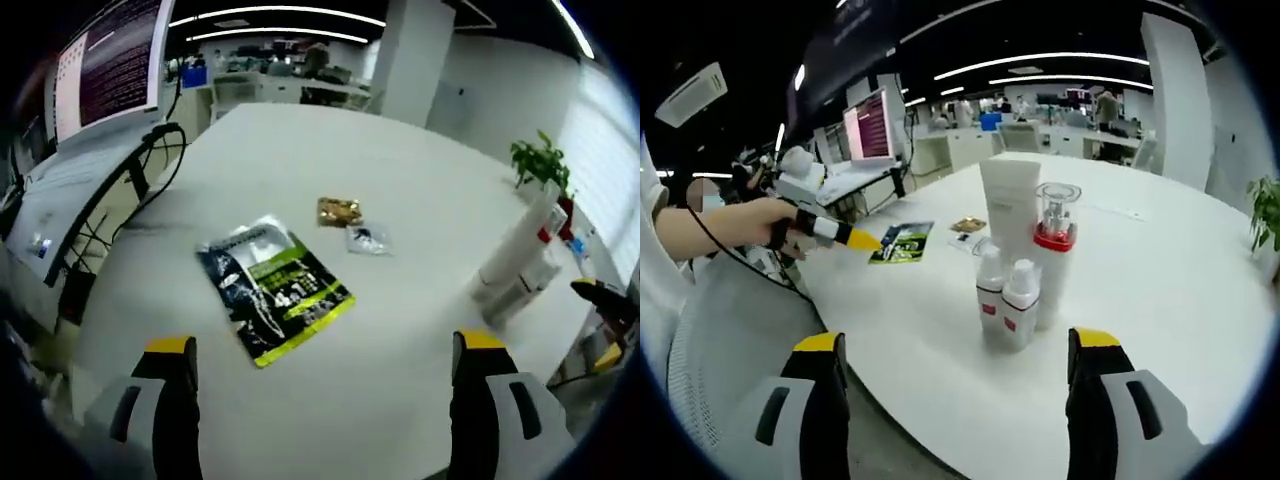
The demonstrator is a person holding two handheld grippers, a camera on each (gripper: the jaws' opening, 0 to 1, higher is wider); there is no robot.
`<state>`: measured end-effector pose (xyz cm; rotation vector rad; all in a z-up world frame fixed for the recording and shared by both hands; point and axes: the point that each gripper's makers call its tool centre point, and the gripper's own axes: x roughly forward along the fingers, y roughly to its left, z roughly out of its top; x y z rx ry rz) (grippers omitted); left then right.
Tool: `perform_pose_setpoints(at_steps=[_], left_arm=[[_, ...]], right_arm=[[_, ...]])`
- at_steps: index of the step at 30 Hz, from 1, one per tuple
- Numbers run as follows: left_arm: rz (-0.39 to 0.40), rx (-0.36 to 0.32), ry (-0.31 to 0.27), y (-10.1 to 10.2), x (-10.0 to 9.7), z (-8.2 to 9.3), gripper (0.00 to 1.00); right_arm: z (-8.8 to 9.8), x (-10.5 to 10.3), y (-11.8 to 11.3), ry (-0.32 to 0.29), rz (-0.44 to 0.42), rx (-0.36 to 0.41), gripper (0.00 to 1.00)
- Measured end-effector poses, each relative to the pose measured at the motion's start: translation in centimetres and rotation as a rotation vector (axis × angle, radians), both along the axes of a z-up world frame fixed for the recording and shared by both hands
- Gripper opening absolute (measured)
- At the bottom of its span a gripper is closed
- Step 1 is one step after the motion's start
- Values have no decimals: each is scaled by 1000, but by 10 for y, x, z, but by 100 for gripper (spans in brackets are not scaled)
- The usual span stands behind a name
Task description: Arrange the skincare products in the storage area until every visible bottle or jar stands upright without overlapping.
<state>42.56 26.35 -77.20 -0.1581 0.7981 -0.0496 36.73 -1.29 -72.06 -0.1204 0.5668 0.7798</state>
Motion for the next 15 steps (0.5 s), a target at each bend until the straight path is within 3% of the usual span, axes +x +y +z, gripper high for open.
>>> perform_pose_setpoints(at_steps=[8, 11, 15], left_arm=[[99, 55, 49, 13, 22, -23, 99], [201, 22, 81, 21, 30, -36, 99], [254, 22, 109, 27, 42, -47, 99]], right_arm=[[1, -4, 6, -7, 46, -28, 91], [2, -4, 5, -23, 49, -42, 91], [-1, -3, 2, -15, 42, -52, 92]])
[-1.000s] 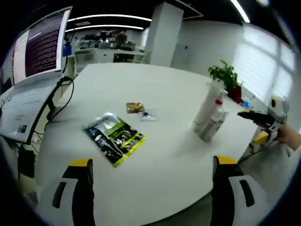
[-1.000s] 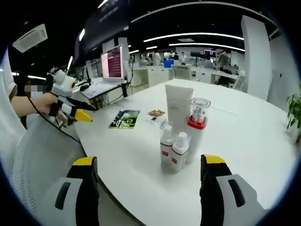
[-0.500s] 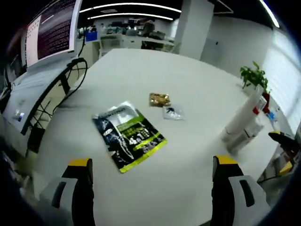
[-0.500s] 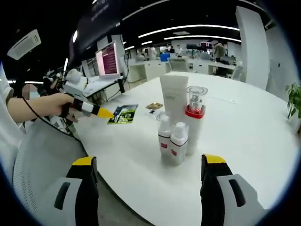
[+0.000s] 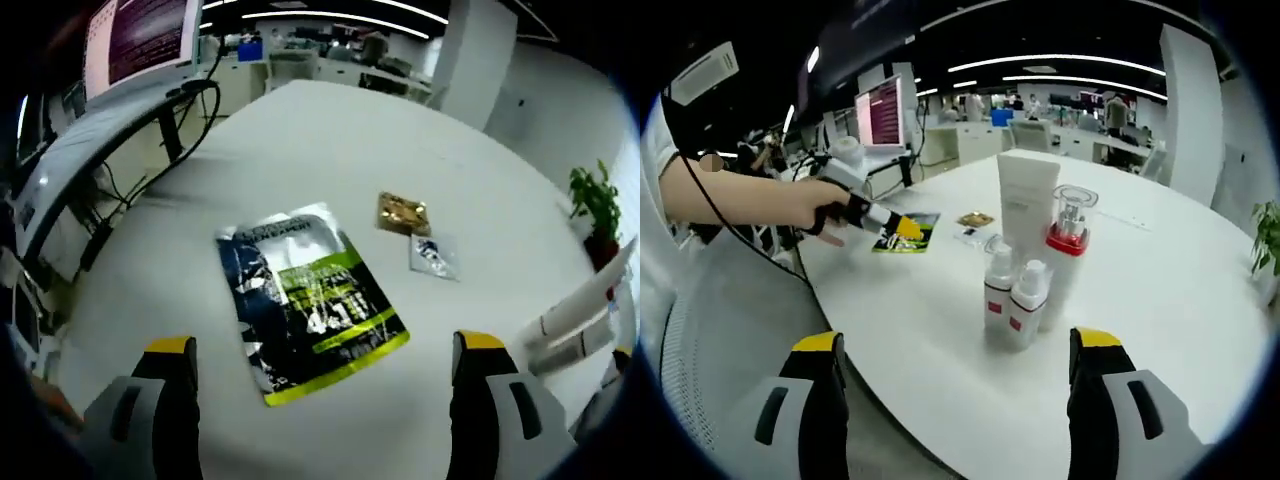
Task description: Arrange the skincare products in the storage area until every visible bottle or jar stands upright without overlapping.
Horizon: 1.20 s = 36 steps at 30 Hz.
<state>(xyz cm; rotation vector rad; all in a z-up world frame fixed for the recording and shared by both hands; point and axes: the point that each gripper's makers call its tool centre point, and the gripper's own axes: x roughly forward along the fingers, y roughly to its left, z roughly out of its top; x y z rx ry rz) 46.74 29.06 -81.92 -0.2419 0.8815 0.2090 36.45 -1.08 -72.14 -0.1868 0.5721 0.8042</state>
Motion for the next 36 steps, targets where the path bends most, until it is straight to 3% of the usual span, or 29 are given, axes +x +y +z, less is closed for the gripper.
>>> perform_pose_setpoints(at_steps=[4, 13, 21, 23, 26, 36], left_arm=[[16, 69, 34, 7, 6, -8, 99], [34, 74, 83, 9, 21, -23, 99], [29, 103, 103, 5, 12, -18, 99], [25, 104, 96, 5, 9, -14, 93], [-21, 113, 79, 4, 7, -7, 71], [-79, 113, 74, 11, 18, -14, 62]], right_arm=[[-3, 1, -1, 18, -7, 5, 92], [-6, 1, -2, 39, -16, 5, 91], [-7, 1, -3, 44, -23, 11, 91], [-7, 0, -2, 48, -20, 13, 91], [-7, 0, -1, 45, -17, 16, 91], [-7, -1, 0, 45, -12, 17, 91]])
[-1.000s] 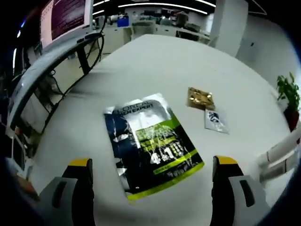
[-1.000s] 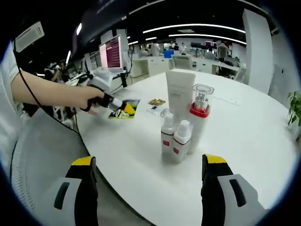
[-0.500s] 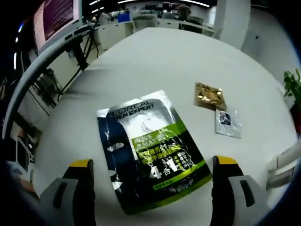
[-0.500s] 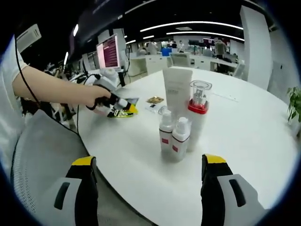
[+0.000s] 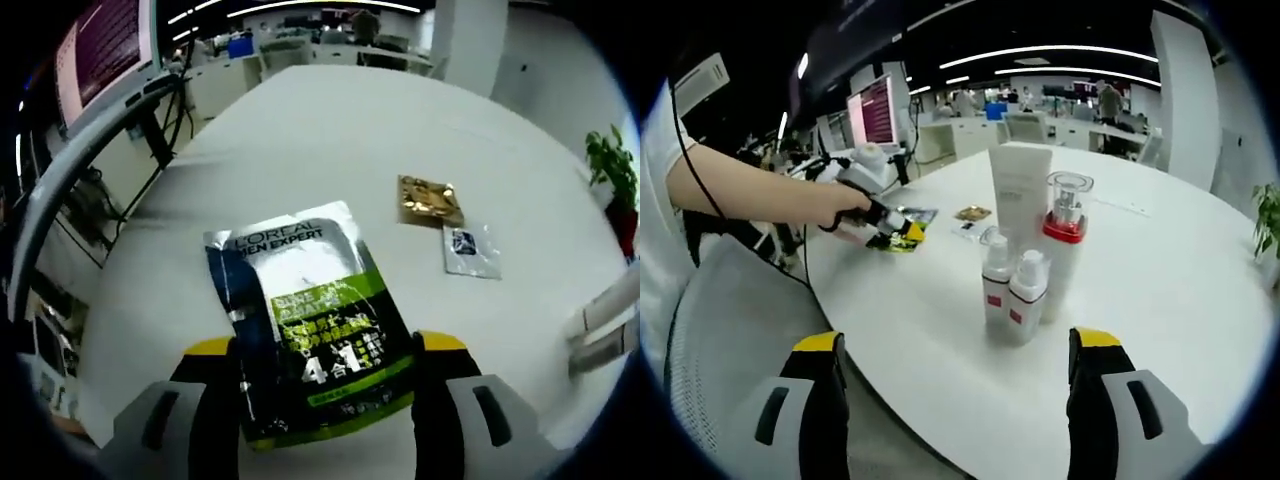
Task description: Arrange the skincare products in the storage area until every visible bottle or jar stands upright without overlapping.
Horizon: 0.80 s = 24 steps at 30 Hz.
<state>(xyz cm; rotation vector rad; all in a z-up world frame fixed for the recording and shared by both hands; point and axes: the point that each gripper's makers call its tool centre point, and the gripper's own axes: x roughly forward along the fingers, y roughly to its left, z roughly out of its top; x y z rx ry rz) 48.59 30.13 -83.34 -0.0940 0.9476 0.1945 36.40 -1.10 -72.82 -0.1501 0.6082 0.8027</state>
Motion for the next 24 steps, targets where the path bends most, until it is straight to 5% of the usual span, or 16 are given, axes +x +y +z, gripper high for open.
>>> perform_pose_setpoints(at_steps=[3, 7, 24], left_arm=[[-47, 12, -14, -2, 2, 4, 35], [-86, 6, -10, -4, 2, 3, 18], [-148, -145, -102, -33, -20, 24, 9]], right_arm=[[0, 0, 1, -1, 3, 0, 91], [0, 0, 1, -3, 6, -5, 91], [14, 1, 7, -47, 20, 46, 89]])
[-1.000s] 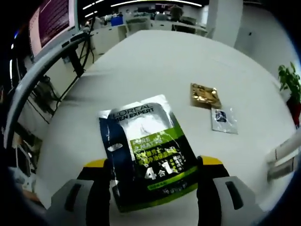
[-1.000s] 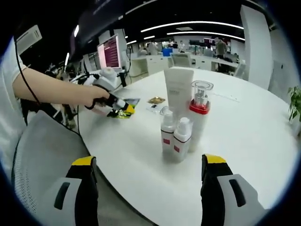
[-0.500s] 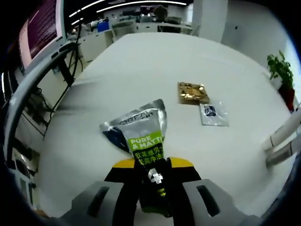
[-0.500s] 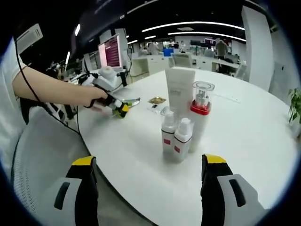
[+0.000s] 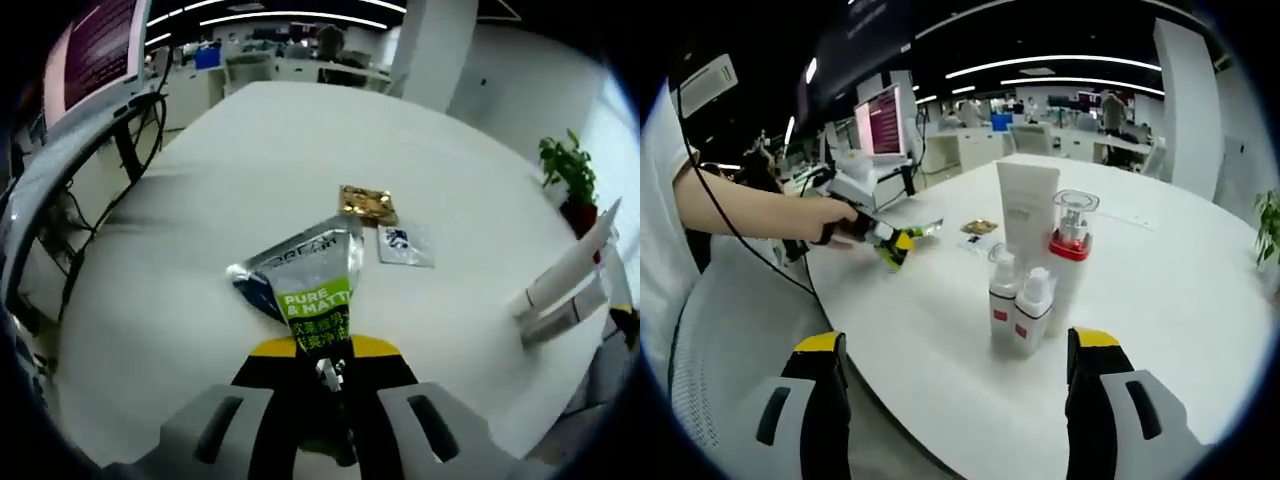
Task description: Arrange the skincare products in the storage area until every visible bottle or jar stands upright without overlapping.
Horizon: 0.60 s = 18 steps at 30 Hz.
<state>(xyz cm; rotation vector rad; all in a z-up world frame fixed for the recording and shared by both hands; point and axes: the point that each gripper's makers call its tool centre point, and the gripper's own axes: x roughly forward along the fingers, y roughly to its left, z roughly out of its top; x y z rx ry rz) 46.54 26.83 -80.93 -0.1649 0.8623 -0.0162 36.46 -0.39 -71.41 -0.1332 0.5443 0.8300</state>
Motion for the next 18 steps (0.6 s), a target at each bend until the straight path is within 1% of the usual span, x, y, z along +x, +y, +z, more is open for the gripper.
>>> perform_pose_setpoints(at_steps=[3, 5, 7, 9, 10, 11, 14, 15, 16, 18], left_arm=[[-21, -10, -22, -5, -7, 10, 9], [-47, -16, -44, -11, -11, 20, 9], [-62, -21, -62, -13, -13, 27, 9], [-81, -17, -92, -18, -15, 39, 8], [-95, -25, -106, -26, -20, 49, 8], [-107, -29, -116, -30, -21, 54, 8], [-151, -16, -163, -35, -18, 69, 8], [-158, -18, -175, -38, -19, 75, 8], [-172, -21, -195, -45, -24, 85, 8], [-199, -13, -219, -51, -27, 96, 8]], right_arm=[[6, 0, 3, -26, 6, 17, 88], [9, 1, 5, -35, 11, 28, 88], [10, 1, 6, -40, 17, 35, 87], [13, 1, 8, -51, 24, 37, 86], [14, 1, 8, -57, 25, 37, 86], [15, 1, 8, -60, 26, 40, 86], [19, 2, 10, -63, 28, 53, 85], [21, 2, 11, -64, 30, 58, 85], [24, 2, 12, -65, 31, 65, 85], [30, 2, 16, -68, 44, 82, 83]])
